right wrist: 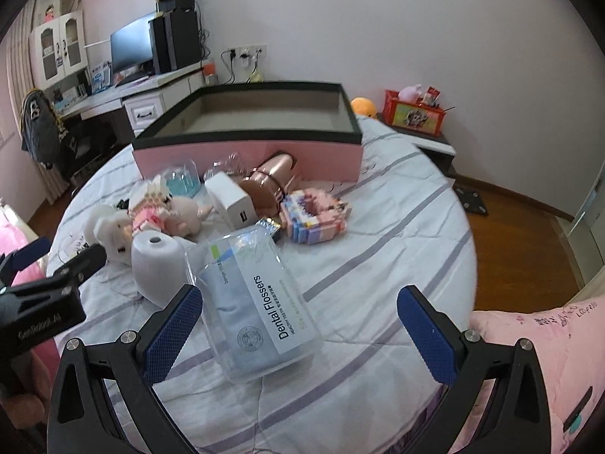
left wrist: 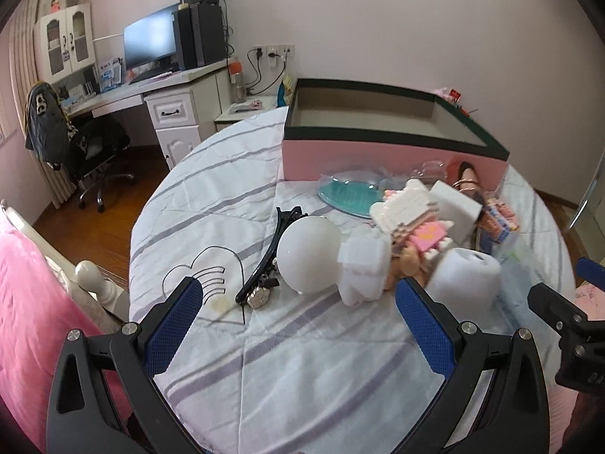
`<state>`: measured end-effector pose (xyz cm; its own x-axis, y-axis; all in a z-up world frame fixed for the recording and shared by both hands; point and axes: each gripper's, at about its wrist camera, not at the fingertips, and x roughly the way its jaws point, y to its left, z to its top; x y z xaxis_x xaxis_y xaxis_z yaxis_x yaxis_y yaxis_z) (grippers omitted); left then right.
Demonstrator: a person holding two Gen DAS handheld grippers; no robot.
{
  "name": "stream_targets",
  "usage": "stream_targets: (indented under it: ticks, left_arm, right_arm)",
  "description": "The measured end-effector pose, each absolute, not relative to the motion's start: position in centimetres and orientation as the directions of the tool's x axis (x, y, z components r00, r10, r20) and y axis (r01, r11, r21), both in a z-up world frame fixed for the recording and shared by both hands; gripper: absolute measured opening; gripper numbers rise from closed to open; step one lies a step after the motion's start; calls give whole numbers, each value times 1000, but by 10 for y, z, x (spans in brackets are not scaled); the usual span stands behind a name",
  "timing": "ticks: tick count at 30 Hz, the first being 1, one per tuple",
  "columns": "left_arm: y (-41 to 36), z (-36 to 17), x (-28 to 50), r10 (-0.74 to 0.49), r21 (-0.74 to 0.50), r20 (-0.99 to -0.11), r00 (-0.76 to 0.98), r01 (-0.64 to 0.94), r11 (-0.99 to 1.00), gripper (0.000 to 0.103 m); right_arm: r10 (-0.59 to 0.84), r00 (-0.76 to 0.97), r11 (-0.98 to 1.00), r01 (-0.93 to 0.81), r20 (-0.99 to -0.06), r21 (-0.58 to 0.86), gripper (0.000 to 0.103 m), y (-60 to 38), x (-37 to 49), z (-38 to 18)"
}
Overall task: Organize rigid objects
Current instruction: 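Grasp the white ball-headed figure with the left tool while the right tool grasps the Dental Flossers box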
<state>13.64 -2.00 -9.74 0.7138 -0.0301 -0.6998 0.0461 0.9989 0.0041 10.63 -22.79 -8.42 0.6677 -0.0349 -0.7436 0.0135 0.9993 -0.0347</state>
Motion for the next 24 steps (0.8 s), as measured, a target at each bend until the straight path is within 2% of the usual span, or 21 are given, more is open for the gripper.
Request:
stream_targets:
  ticks: [5,11,13,14,15,17,18,20,22,24]
  left_arm:
    - [-22,-104,154,-53,-11,-717,695,65,998,103]
    - [-19,-112,172,-61,-22,-733,677,66,998,103]
    - [-18,-113,176,-72,-29,-737,672,74,997,103]
    - [-18,-114,177,-78,-35,-739,669,78,996,101]
    - [-17,-115,178,-97,-53,-741,664,85,995,99]
    - [-13,-116,179,-139,-97,-744,654,99,990,89]
    - [-11,-116,180,-160,-121,-746,647,104,987,87]
    - [-12,-117,181,-160,-116,-752,639,110,987,75]
    - [-12,-117,182,-167,-119,-759,629,119,986,47]
    - [-11,-117,182,-178,-135,-758,628,116,984,47]
  right_arm:
    - [-13,665,1000,-13,-747,-29,103,-225,118,-86]
    - [7,629,999,-35,-778,-20,96,-219,128,-98]
    - [16,621,999,-32,-784,-4,92,-221,132,-101]
    - [25,617,999,-33,-786,5,87,-222,134,-103]
    - [37,612,999,-39,-790,17,76,-223,136,-105]
    - [60,611,998,-47,-790,39,64,-223,138,-107]
    - [65,611,998,-50,-789,43,63,-224,138,-106]
    - [78,612,997,-60,-787,53,63,-223,138,-106]
    - [82,615,997,-59,-785,58,63,-224,136,-106]
    - [84,619,996,-55,-781,64,63,-225,134,-105]
